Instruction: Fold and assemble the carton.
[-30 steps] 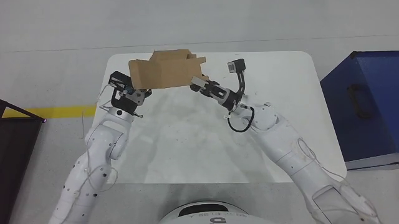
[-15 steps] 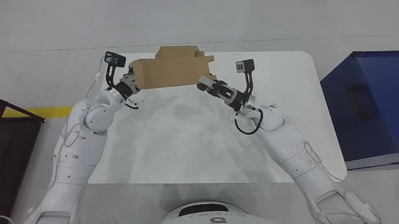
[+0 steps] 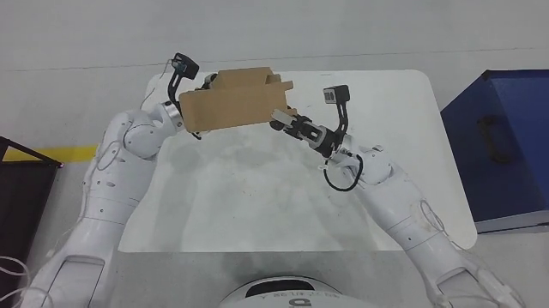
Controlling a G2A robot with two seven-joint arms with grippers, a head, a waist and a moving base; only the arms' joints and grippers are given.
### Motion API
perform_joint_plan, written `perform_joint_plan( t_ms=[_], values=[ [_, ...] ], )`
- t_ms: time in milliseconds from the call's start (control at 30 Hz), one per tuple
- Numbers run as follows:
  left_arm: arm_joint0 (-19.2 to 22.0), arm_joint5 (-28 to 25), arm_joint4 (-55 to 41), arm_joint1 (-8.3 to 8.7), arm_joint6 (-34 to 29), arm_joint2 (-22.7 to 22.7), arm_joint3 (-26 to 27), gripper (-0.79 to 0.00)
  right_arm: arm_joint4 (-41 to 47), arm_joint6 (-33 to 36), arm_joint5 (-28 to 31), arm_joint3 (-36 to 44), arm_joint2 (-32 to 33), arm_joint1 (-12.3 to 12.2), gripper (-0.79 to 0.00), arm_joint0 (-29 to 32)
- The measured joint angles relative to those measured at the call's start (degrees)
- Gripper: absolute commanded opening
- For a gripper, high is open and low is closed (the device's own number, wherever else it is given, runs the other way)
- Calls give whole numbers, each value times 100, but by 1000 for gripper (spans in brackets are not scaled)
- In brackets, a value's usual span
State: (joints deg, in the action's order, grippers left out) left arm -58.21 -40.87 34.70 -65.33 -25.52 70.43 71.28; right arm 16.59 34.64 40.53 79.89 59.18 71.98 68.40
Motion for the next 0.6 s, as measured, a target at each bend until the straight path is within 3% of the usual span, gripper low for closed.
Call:
perform_joint_plan(
  t_ms=[167, 267, 333, 500, 600],
  values=[
    [196, -343, -554, -20, -67, -60, -430, 0, 211, 67, -246, 75, -51, 5, -785, 61],
    [243, -582, -752, -8, -85, -36, -588, 0, 1151, 288, -465, 179, -95, 30, -785, 111],
    [243, -789, -898, 13, -102, 17, -681, 0, 1963, 770, -942, 20, -89, 23, -785, 38],
    [277, -1240, -1327, 110, -337, 253, -996, 0, 3025, 1687, -2299, -200, -86, 27, -785, -95],
    [294, -1219, -1627, 142, -479, 307, -1095, 0, 3404, 2211, -2783, -272, -88, 24, -785, -145]
  ],
)
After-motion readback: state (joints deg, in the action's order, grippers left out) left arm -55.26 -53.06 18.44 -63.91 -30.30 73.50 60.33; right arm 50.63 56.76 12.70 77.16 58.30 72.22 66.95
